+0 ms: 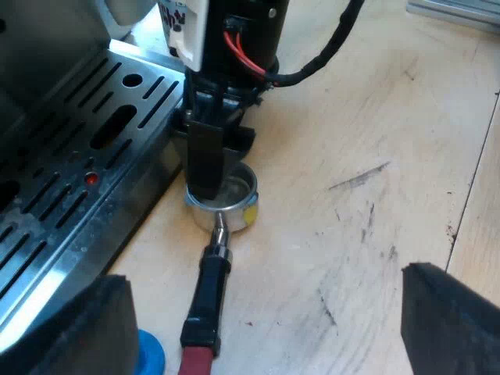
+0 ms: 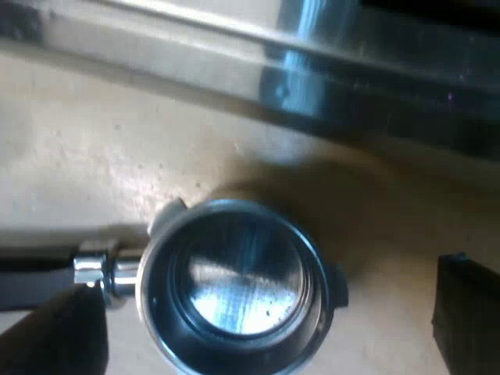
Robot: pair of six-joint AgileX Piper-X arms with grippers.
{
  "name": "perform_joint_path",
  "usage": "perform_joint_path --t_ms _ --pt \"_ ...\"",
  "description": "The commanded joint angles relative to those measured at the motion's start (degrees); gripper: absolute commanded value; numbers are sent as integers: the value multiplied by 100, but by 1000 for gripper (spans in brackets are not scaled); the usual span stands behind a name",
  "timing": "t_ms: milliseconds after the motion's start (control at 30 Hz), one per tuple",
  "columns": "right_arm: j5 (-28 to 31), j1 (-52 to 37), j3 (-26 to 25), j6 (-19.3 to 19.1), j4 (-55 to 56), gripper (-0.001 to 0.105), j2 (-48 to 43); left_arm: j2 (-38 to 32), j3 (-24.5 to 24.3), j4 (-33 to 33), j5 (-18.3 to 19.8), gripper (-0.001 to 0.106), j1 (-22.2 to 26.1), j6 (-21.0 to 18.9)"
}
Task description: Put the handle in the coffee machine
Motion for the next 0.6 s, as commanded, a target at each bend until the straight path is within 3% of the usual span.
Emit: perform_joint_path --t_ms 33,600 --pt "60 57 -63 -11 -56 85 -26 -31 -8 -148 -48 72 7 -58" --pt "216 217 67 234 -556 85 505 -31 -8 -283 -48 72 7 -58"
